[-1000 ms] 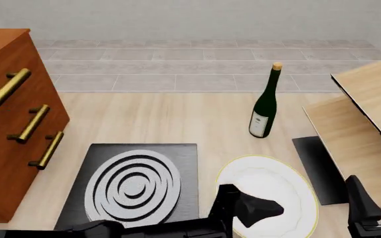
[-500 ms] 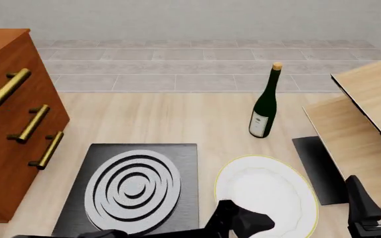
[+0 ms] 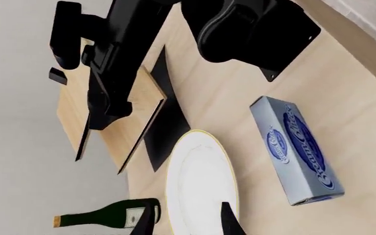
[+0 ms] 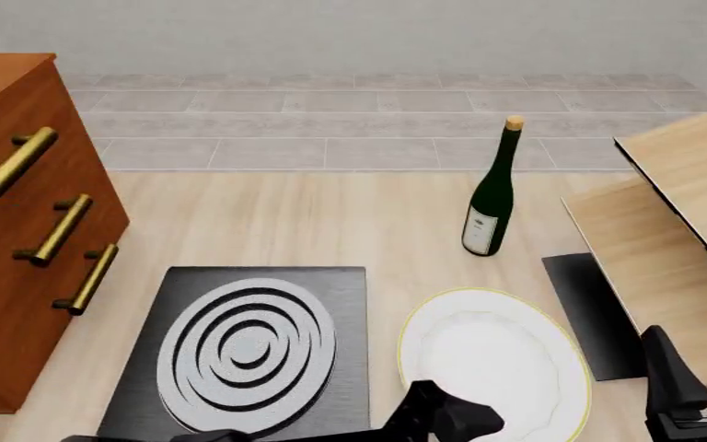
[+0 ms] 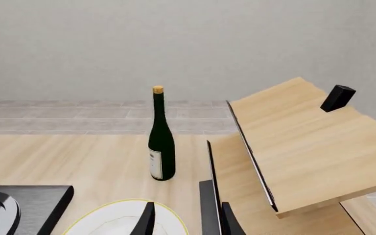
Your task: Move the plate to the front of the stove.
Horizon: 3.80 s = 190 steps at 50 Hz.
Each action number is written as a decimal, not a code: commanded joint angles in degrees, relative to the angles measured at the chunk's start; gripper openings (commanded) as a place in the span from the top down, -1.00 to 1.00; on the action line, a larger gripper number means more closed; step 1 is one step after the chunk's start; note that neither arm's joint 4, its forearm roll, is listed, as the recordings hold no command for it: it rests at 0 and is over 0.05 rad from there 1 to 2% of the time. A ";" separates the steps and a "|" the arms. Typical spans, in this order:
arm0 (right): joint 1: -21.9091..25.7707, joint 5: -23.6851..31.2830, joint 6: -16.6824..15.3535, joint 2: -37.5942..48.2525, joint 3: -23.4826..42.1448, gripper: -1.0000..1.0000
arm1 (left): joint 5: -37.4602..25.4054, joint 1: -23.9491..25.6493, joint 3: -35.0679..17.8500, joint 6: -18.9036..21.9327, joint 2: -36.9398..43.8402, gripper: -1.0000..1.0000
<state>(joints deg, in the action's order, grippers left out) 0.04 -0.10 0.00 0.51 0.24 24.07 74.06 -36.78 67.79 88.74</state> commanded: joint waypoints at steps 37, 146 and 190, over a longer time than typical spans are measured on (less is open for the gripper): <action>-0.27 0.01 0.05 0.00 0.00 -1.00 | -0.17 -1.11 -2.58 2.79 8.66 -1.00; -0.42 0.01 0.03 -0.01 0.00 -1.00 | -0.68 -7.26 -9.15 -0.86 21.07 -1.00; -0.42 0.01 0.03 0.00 0.00 -1.00 | 0.80 -10.65 -8.72 0.27 22.28 -1.00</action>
<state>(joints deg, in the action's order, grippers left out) -0.39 -0.09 0.03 0.50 0.25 24.32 64.23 -45.71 67.77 110.65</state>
